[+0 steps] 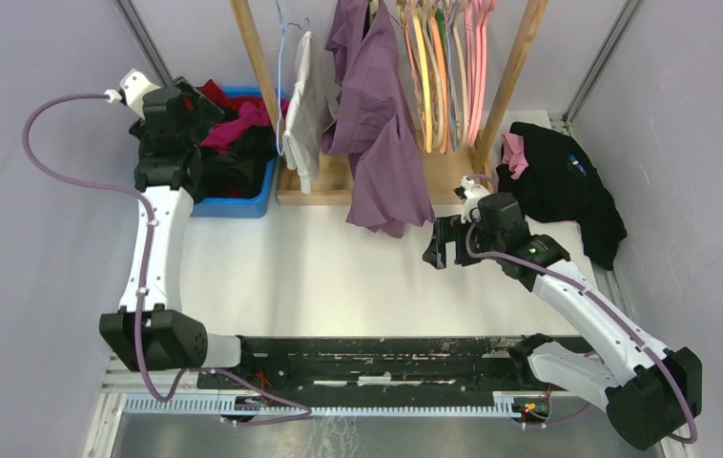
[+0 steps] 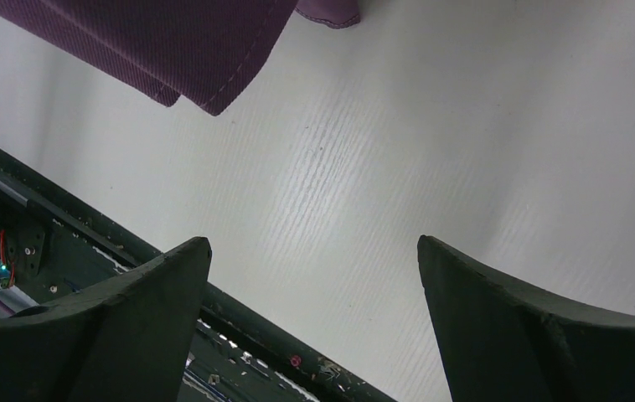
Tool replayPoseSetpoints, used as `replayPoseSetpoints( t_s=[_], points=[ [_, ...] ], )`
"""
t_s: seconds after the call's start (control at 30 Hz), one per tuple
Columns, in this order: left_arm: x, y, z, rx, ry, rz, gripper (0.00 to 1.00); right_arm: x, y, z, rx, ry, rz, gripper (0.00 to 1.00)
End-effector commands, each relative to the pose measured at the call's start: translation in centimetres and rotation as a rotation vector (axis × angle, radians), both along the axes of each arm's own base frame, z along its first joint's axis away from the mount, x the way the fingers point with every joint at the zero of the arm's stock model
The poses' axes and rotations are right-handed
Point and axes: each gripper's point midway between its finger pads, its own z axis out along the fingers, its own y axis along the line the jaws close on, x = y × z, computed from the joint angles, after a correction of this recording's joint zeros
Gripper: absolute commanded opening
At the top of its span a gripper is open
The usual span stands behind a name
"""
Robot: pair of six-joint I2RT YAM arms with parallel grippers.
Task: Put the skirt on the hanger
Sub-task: Pick up the skirt from the bin.
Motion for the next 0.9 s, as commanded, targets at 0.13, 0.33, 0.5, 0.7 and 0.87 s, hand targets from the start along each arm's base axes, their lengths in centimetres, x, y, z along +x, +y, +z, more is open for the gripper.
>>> replayPoseSetpoints(
  t_s=[0.13,0.33,0.5,0.7,0.87],
  points=[
    [3.5,-0.5,-5.4,-0.066,0.097,-0.023,0.99,0.8,1.0,1.0,0.05,-0.052,0.022,1.0],
    [0.5,-0.8,-6.5,-0.06,0.08,-0.034,0.99,0.8,1.2,0.4,0.056,-0.035,0.031,1.0],
    [-1.3,-0.6,-9.8,-0.04,0.181,-0.02,0.99,0.7,1.8,-0.1,0.074,-0.009,0.049,1.0],
    [-2.4,-0.2,-13.8,-0.021,0.237,0.005,0.99,0.3,2.2,0.2,0.101,0.002,0.058,1.0],
    [-2.2,0.6,-17.1,-0.021,0.288,0.058,0.99,0.0,2.3,0.6,0.117,0.006,0.059,1.0]
  ],
)
